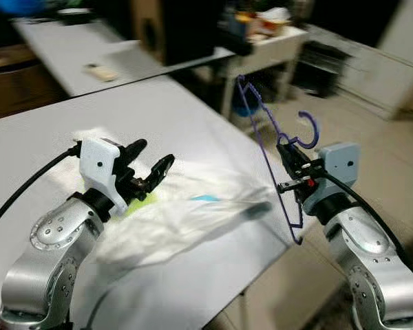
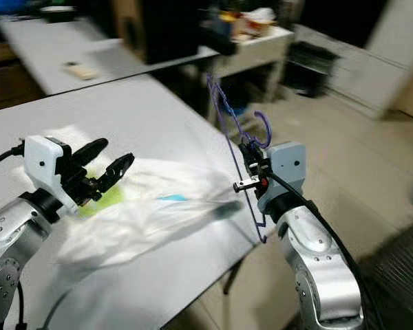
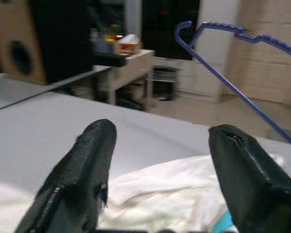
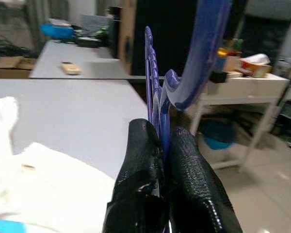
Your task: Hang hanger
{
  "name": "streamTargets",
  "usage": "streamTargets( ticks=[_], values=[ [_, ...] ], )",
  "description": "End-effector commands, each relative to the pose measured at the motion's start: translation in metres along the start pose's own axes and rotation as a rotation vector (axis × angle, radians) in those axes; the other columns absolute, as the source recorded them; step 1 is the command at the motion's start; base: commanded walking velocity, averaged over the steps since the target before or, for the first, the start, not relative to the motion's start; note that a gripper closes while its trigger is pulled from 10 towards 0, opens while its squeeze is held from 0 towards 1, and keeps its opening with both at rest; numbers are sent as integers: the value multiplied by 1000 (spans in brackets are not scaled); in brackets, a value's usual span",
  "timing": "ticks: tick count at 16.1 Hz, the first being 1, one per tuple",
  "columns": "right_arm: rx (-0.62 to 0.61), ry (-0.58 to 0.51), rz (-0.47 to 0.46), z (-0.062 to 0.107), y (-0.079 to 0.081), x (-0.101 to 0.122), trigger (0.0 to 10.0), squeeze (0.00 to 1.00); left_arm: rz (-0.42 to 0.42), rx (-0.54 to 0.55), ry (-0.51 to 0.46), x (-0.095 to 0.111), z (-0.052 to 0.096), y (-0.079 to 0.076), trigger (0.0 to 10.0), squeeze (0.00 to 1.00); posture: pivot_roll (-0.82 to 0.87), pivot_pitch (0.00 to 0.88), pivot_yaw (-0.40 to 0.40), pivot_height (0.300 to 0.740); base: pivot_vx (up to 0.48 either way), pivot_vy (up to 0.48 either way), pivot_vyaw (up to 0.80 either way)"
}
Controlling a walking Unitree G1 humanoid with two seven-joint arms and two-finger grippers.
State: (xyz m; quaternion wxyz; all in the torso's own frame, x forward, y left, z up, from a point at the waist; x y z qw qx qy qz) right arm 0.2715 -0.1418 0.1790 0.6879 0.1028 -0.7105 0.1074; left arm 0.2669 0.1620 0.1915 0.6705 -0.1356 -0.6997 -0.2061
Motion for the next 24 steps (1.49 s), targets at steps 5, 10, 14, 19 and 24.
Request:
streamTargets(
  ticks=[5,10,14,19,24],
  values=[
    [-76,5,-56,2,-16,0,10000,0,15,25,25,-6,1,-5,10000,471,-101,0,-49,740,0,-240,480],
    [-113,15,-59,3,-23,-2,10000,0,28,14,21,-9,-13,-12,10000,424,-112,0,-42,740,0,0,0],
    [-113,24,-58,2,-23,-4,10000,0,30,3,19,-9,-16,-16,10000,404,-115,0,-43,740,-308,0,0],
    [-116,32,-48,1,-25,-6,10000,0,22,13,28,-11,-17,-16,10000,388,-115,0,-51,740,-186,0,0],
    [-197,68,9,6,-37,-14,10000,0,45,56,47,-21,-21,-12,10000,392,-131,0,-38,740,0,-51,0]
  ],
)
Point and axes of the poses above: a point about 5 cm out from each wrist's last joint towards the gripper, its own z axis pointing back from the gripper into the wrist, its own x axis along the axis of the wrist's last joint, y = z × x, the point moved 2 cm from there along -z, pointing out of the wrist towards the gripper, and after that the axes turned 2 degrees about -z, right-handed, at the moved point
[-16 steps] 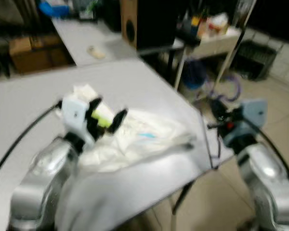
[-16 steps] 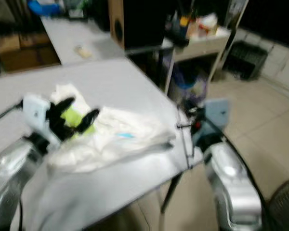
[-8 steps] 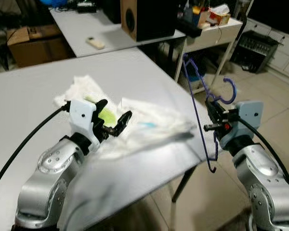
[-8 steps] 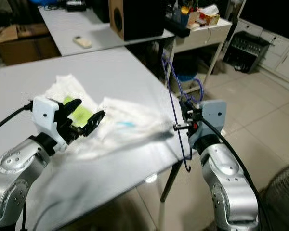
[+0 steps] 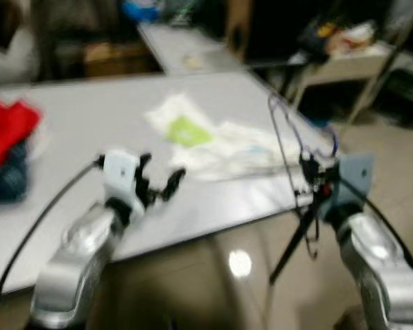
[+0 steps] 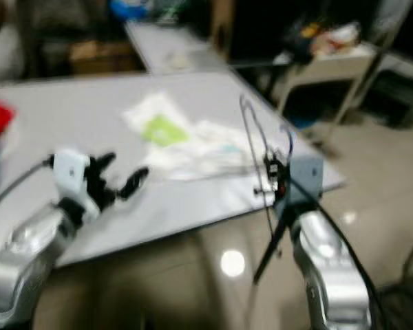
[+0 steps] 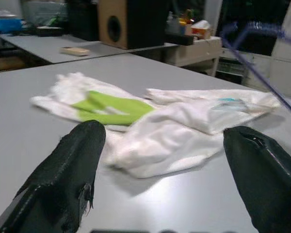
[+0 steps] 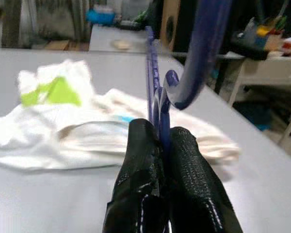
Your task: Hang hanger
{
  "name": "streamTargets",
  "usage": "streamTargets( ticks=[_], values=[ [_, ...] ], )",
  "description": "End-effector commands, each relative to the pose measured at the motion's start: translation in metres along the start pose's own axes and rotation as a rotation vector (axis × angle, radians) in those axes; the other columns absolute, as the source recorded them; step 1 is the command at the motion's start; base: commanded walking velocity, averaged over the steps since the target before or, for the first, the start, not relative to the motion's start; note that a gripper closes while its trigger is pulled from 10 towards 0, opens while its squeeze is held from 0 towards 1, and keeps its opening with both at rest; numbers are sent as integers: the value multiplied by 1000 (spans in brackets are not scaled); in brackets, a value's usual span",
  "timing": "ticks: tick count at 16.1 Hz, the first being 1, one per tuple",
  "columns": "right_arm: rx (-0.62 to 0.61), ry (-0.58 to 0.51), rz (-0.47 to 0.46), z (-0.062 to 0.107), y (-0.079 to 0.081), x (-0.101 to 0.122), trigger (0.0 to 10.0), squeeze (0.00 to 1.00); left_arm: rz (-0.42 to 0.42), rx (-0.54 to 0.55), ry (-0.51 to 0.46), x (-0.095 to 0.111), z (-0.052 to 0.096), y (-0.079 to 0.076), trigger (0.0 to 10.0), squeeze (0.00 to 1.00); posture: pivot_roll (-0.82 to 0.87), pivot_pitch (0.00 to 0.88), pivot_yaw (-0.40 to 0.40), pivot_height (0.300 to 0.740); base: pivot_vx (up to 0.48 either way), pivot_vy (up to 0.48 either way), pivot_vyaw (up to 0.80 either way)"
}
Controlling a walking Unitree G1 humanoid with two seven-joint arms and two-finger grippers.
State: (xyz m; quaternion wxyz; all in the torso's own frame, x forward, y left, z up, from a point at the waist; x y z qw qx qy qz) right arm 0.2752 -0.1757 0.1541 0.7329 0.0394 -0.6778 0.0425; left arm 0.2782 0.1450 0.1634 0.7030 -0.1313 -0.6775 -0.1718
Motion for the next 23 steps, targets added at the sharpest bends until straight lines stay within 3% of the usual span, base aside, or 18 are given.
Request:
streamTargets(
  ticks=[1,8,10,11,13,15,16,17,23],
  values=[
    [-22,-44,27,-1,-5,12,10000,0,-14,4,-20,6,-4,0,10000,396,-131,0,-38,740,0,-307,0],
    [-67,-34,66,1,-16,11,10000,0,-1,7,-19,-3,-13,-4,10000,392,-171,0,-36,740,0,-384,0],
    [-99,-32,33,3,-23,11,10000,0,0,14,-20,-7,-16,-5,10000,384,-190,0,-32,740,0,-323,0],
    [-101,14,114,2,-23,5,10000,0,11,27,-9,-10,-19,-4,10000,247,-199,0,-28,740,0,0,0],
    [-83,48,217,4,-19,-4,10000,0,-15,15,0,-13,-22,-7,10000,216,-206,0,-25,740,0,0,0],
    [-55,49,178,6,-15,-7,10000,0,-26,-23,15,-19,-27,-13,10000,173,-204,0,-29,740,0,0,0],
    [-52,40,127,7,-16,-7,10000,0,-12,-70,15,-22,-33,-17,10000,235,-198,0,-31,740,0,0,0],
    [-59,22,113,5,-17,-4,10000,0,-8,-112,4,-21,-41,-17,10000,1000,-200,0,-27,740,0,0,0],
    [-75,5,99,3,-18,-3,10000,0,-65,-5,46,-20,-79,9,10000,1000,-225,0,12,740,0,0,0]
  ],
)
Point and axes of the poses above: a point about 5 cm out from each wrist's last joint towards the gripper, its own z axis pointing back from the gripper into the wrist, its own x axis along the axis of the wrist's last joint, y = z × x, the point moved 2 cm from there along -z, pointing out of the wrist towards the gripper, and after that the axes turned 2 degrees about -z, right-handed, at the moved point
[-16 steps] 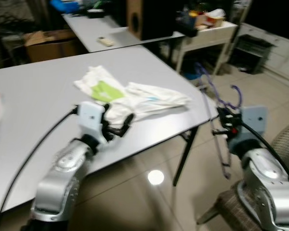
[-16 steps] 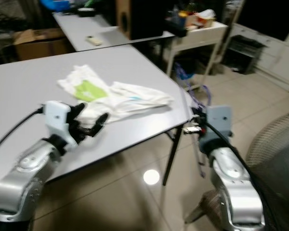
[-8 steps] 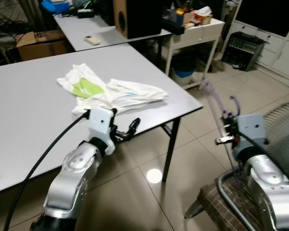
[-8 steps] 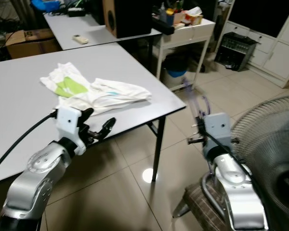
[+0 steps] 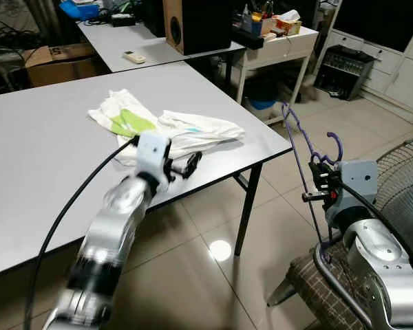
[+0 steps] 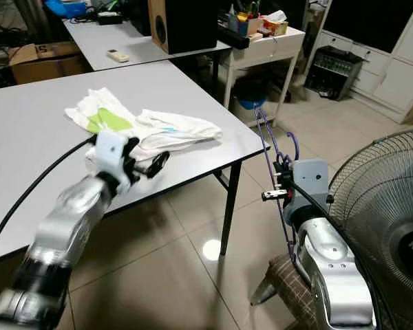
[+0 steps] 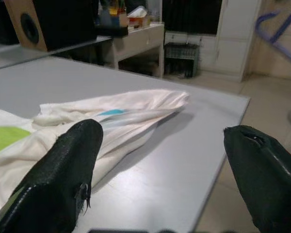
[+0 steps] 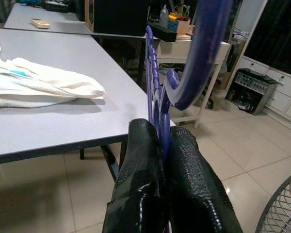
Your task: Hang hanger
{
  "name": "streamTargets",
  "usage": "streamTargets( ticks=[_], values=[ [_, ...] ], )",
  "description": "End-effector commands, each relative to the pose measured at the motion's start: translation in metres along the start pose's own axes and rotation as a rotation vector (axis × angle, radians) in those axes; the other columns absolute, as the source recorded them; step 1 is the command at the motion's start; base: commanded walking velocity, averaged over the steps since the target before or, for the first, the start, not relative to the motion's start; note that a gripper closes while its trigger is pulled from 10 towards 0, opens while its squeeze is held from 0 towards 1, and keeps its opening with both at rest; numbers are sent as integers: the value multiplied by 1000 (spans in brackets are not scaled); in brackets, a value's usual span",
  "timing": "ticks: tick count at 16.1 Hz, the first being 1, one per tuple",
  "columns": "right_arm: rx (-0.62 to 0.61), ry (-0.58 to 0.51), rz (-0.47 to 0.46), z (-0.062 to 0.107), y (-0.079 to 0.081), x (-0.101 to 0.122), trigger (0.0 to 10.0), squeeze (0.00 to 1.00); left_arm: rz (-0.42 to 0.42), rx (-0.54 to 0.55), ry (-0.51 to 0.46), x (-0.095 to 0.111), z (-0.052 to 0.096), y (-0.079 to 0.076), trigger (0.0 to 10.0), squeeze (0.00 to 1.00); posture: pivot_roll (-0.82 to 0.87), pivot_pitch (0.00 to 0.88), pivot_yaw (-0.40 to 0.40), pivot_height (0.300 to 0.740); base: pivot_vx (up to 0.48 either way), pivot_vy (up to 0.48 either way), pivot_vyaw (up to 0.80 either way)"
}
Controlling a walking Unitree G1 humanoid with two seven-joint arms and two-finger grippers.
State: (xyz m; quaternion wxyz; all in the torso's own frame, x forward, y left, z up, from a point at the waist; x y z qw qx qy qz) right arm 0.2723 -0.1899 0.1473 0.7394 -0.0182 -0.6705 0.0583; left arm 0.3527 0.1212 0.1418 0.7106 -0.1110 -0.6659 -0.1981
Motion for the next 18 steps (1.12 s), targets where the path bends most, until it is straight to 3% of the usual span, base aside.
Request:
streamTargets(
  ticks=[1,2,3,4,6,7,8,10,11,12,18],
  values=[
    [-7,-21,2,-1,-3,4,10000,0,-14,36,35,-3,-9,7,10000,1000,-223,0,10,740,0,0,0],
    [-4,-25,1,-3,-2,4,10000,0,-5,82,55,-4,-17,16,10000,965,-219,0,9,740,0,0,0],
    [-3,-28,3,-4,-1,5,10000,0,7,106,68,-5,-23,22,10000,514,-224,0,15,740,0,0,0],
    [-4,-31,5,-4,-1,6,10000,0,-6,119,83,-6,-26,27,10000,0,-230,0,20,740,0,0,0],
    [-6,-38,5,-4,-1,8,10000,0,-84,185,128,-9,-33,40,10000,0,-242,0,32,740,0,0,0],
    [-7,-42,9,-2,0,10,10000,0,-124,251,152,-9,-34,55,2980,0,-256,0,44,740,0,0,0],
    [-5,-48,5,-2,1,13,10000,0,-110,260,161,-6,-37,60,1373,0,-263,0,46,740,0,0,0],
    [-5,-46,9,-1,0,12,10000,0,-146,247,191,-7,-39,60,3216,0,-257,0,44,740,0,0,0],
    [-6,-40,4,1,2,10,10000,0,-142,265,196,-7,-39,64,8510,0,-249,0,41,740,0,0,0],
    [-2,-31,-4,3,5,8,10000,0,-105,265,184,-4,-41,63,10000,0,-250,0,41,740,0,0,0],
    [2,-34,-29,15,13,10,10000,0,-103,274,184,-8,-40,65,10000,0,-262,67,17,740,0,0,0]
  ],
)
Point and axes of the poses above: a point about 5 cm out from each wrist's last joint towards the gripper, its own z axis pointing back from the gripper into the wrist, its own x axis along the axis of the wrist's last joint, y = z × x, the point moved 2 cm from there along -z, pointing out of the wrist towards the gripper, and after that the axes turned 2 degrees about -z, right-handed, at the moved point
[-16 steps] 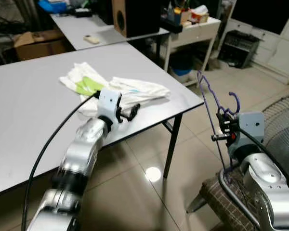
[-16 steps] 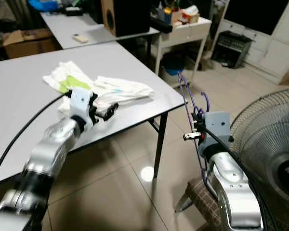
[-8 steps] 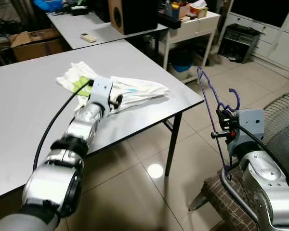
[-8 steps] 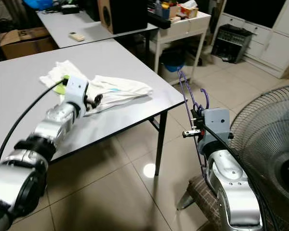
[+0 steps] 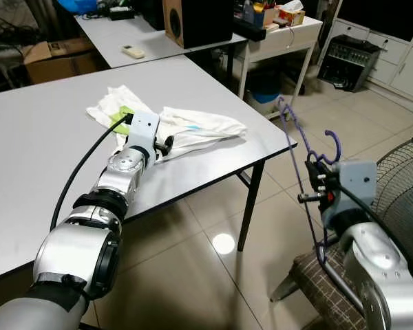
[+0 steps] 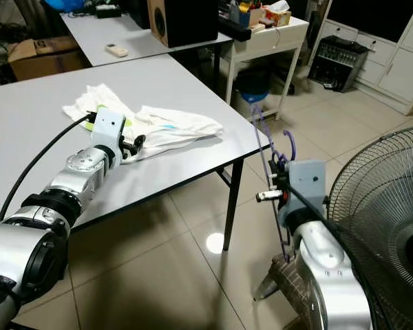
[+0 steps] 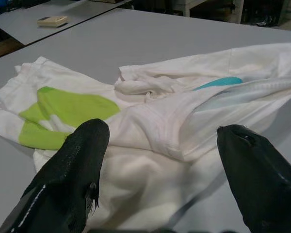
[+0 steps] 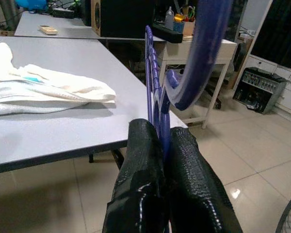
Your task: Hang hanger
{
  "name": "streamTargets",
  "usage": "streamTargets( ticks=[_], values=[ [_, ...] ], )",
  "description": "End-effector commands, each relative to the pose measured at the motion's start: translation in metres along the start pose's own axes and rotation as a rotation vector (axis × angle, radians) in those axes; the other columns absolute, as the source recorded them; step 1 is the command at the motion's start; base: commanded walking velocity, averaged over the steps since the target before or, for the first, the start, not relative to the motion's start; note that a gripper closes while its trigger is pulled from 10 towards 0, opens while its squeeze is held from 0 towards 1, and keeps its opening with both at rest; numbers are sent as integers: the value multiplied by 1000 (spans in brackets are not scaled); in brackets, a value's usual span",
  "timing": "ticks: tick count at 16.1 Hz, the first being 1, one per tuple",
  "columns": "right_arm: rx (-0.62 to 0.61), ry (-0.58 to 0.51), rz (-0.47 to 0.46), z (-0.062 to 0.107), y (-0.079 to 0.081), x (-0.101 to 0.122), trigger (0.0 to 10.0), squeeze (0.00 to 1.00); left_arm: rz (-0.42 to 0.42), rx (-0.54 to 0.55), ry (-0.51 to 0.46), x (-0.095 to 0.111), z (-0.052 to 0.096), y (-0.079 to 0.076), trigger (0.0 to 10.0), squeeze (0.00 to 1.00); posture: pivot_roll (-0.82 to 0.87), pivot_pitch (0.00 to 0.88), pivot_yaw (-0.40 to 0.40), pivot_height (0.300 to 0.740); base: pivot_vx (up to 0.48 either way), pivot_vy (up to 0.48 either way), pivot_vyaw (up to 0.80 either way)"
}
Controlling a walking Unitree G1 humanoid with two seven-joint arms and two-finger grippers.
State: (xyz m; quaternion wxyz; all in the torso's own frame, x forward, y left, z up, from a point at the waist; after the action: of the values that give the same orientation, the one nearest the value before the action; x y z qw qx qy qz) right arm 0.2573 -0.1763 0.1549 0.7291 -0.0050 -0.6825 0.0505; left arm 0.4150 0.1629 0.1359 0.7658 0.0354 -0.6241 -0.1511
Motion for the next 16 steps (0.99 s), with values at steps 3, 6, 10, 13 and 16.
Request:
streamTargets(
  ticks=[3,6,10,13,16],
  values=[
    [-6,12,-7,6,1,2,10000,0,-24,2,-12,2,0,0,10000,0,-261,119,17,740,0,0,0],
    [-33,20,-16,14,-2,2,10000,0,-29,57,-51,6,0,6,10000,0,-267,157,24,740,0,0,0],
    [-54,27,-23,24,-3,1,10000,0,40,70,-122,17,0,8,10000,0,-279,172,38,740,0,0,0],
    [-71,29,-21,27,-4,2,10000,0,28,37,-86,11,-1,0,10000,0,-293,173,55,740,0,0,0],
    [-80,29,-21,30,-4,2,10000,0,21,46,-76,9,-1,-2,4078,0,-305,179,66,740,0,0,0]
  ],
)
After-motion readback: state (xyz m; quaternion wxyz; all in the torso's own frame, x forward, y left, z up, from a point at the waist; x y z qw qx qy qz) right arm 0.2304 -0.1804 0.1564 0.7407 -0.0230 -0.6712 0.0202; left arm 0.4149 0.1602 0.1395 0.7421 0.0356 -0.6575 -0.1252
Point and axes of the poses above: a point about 5 cm out from each wrist's last joint towards the gripper, its own z axis pointing back from the gripper into the wrist, its own x axis along the axis of the wrist's last joint, y = z × x, the point moved 2 cm from there along -z, pointing out of the wrist towards the gripper, and after that the axes turned 2 degrees about -z, right-handed, at the moved point
